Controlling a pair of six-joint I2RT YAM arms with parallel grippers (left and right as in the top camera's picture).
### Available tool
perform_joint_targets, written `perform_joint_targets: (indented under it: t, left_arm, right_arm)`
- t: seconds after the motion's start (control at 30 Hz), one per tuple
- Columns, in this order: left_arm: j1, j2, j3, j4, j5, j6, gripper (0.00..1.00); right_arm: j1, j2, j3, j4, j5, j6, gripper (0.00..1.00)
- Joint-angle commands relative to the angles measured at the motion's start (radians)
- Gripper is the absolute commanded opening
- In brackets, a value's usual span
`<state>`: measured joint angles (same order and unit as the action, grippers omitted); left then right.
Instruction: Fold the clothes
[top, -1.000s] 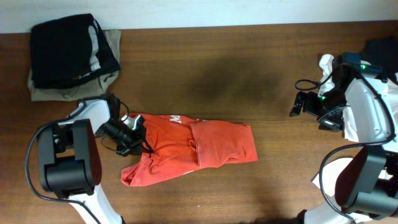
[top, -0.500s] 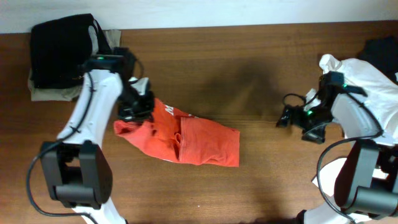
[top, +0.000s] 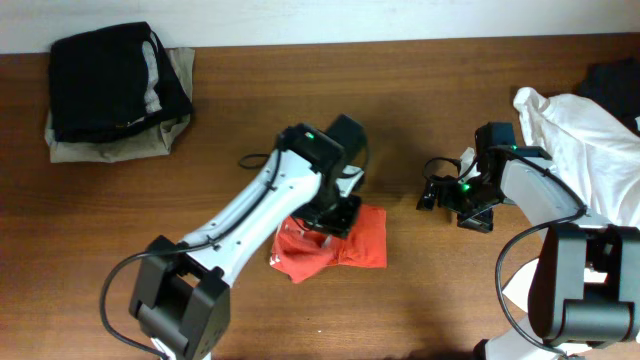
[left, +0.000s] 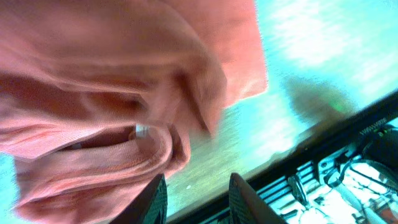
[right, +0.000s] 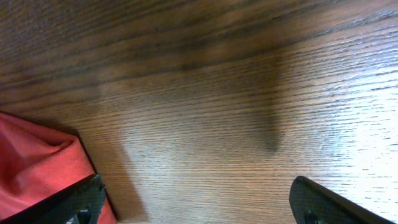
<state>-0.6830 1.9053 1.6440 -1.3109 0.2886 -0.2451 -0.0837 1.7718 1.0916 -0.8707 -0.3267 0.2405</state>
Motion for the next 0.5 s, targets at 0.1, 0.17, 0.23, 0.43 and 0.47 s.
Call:
perform_joint_targets:
  t: [0.1, 0.17, 0.23, 0.43, 0.47]
  left_arm:
    - [-0.047, -0.004, 0.009, 0.089, 0.001, -0.016, 0.72]
    - [-0.020, -0.004, 0.029, 0.084, -0.002, -0.016, 0.72]
    - [0.041, -0.004, 0.079, 0.029, -0.036, -0.016, 0.72]
    - [0.351, -0.002, 0.173, -0.062, -0.206, -0.016, 0.99]
    - [0.370, -0.002, 0.173, -0.059, -0.193, -0.016, 0.99]
  right_arm:
    - [-0.003, -0.011, 0.001, -0.016, -0.021, 0.012, 0.99]
    - [-0.027, -0.011, 0.026, -0.050, -0.047, 0.011, 0.99]
    - [-0.061, -0.011, 0.065, -0.100, -0.048, 0.010, 0.99]
    - [-0.038, -0.011, 0.093, -0.097, -0.178, 0.031, 0.99]
    - [-0.027, -0.011, 0.093, -0.080, -0.177, 0.030, 0.99]
